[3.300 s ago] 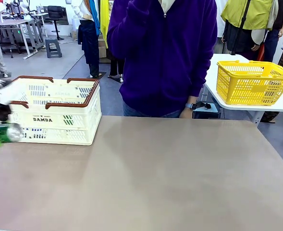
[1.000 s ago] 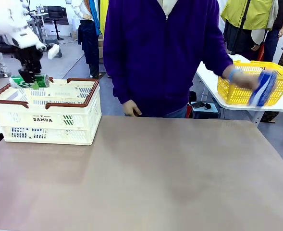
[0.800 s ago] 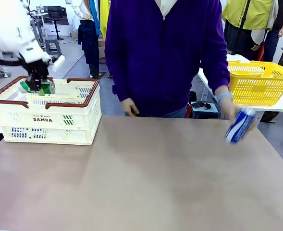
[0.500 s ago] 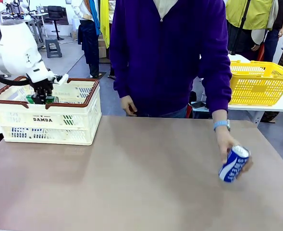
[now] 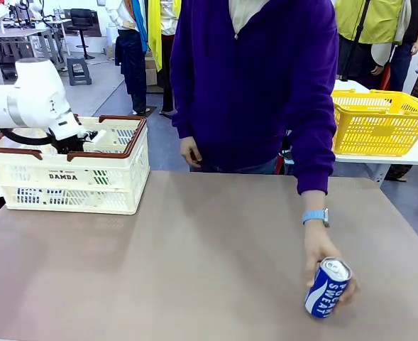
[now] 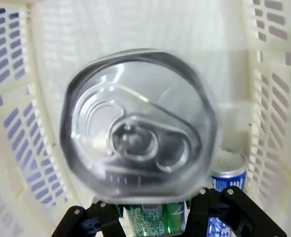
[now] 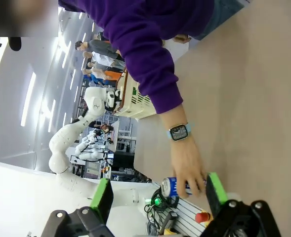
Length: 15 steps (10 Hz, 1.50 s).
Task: Place the drinks into the Shopping basket.
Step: Pick up one drink and place it into the Shopping basket.
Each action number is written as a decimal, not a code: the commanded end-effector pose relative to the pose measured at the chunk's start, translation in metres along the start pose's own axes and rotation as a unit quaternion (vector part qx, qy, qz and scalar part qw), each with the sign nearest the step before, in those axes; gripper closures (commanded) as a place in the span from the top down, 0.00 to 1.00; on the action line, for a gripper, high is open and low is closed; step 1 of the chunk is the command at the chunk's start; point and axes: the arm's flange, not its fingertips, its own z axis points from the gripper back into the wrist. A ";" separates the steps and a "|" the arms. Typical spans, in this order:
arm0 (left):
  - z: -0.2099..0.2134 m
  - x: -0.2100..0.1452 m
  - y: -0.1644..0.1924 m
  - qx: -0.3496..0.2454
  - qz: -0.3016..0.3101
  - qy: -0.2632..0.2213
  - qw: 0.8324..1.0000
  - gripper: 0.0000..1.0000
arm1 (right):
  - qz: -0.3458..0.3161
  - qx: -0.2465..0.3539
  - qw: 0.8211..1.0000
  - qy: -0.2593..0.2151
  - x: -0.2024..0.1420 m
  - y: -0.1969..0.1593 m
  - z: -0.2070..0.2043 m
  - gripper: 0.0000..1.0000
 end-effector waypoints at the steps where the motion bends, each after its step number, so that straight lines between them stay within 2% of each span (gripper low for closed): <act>1: -0.009 -0.005 0.019 -0.017 0.026 0.004 1.000 0.00 | -0.004 0.026 1.000 0.003 0.002 -0.002 -0.031 1.00; 4: -0.031 -0.007 0.027 -0.047 0.028 0.004 0.999 0.00 | -0.004 0.026 1.000 0.003 0.002 -0.002 -0.031 1.00; 6: -0.028 -0.009 0.027 -0.041 0.027 0.005 0.999 0.00 | -0.004 0.026 1.000 0.003 0.002 -0.002 -0.031 1.00; 7: -0.024 -0.010 0.026 -0.039 0.029 0.001 0.999 0.47 | -0.004 0.026 1.000 0.003 0.002 -0.002 -0.031 1.00; 8: -0.018 -0.012 0.025 -0.034 0.031 -0.002 0.999 1.00 | -0.004 0.026 1.000 0.003 0.002 -0.002 -0.031 1.00; 9: -0.009 -0.016 0.023 -0.024 0.040 -0.008 0.999 1.00 | -0.004 0.026 1.000 0.003 0.002 -0.002 -0.031 1.00; 11: 0.037 -0.029 0.014 0.006 0.085 -0.035 0.996 1.00 | -0.004 0.026 1.000 0.003 0.002 -0.002 -0.031 1.00; 12: 0.072 -0.038 0.002 0.022 0.094 -0.067 0.993 1.00 | -0.004 0.026 1.000 0.003 0.002 -0.002 -0.031 1.00; 14: 0.143 -0.056 -0.045 0.034 0.138 -0.132 0.981 1.00 | -0.004 0.026 1.000 0.003 0.002 -0.002 -0.031 1.00; 15: 0.167 -0.062 -0.075 0.013 0.122 -0.175 0.977 1.00 | -0.004 0.026 1.000 0.003 0.002 -0.002 -0.031 1.00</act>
